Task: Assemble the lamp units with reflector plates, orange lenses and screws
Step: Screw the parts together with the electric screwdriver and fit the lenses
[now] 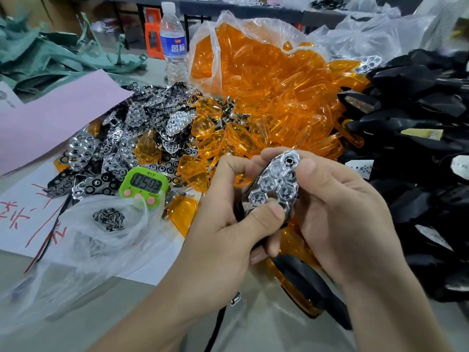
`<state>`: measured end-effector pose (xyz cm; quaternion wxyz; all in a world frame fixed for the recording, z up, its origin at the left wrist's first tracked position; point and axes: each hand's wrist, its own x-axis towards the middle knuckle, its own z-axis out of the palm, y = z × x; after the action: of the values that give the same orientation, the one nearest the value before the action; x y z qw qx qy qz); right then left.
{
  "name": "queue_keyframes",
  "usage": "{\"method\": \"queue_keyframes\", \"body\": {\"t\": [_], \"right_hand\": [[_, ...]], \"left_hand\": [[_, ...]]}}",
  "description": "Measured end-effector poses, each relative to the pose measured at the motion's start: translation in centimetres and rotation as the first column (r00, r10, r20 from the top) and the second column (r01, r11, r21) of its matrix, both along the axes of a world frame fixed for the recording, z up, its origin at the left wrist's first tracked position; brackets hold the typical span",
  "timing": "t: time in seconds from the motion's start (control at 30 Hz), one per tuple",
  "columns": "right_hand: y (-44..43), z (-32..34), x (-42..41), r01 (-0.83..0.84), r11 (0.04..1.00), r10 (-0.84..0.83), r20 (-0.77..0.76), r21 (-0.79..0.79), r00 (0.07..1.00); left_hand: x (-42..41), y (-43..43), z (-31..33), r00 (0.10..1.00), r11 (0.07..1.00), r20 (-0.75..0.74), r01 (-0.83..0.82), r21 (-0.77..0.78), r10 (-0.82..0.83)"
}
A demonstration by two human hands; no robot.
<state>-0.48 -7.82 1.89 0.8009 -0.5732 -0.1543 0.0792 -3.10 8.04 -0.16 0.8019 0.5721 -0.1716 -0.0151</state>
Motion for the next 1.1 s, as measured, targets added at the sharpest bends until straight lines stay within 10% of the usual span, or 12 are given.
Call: {"method": "queue_keyframes", "body": {"t": [0.77,1.1], "right_hand": [[0.0,-0.7,0.4,0.168,0.986,-0.168,-0.074,-0.003,0.983],[2.5,-2.0,0.1,0.650,0.673,-0.565,0.322,-0.352,0.759]], "left_hand": [[0.9,-0.3,-1.1,0.973,0.996,-0.231,-0.001,0.091,0.022],[0.9,-0.5,-1.6,0.978,0.962,-0.161,-0.092,0.256,0.136]]}}
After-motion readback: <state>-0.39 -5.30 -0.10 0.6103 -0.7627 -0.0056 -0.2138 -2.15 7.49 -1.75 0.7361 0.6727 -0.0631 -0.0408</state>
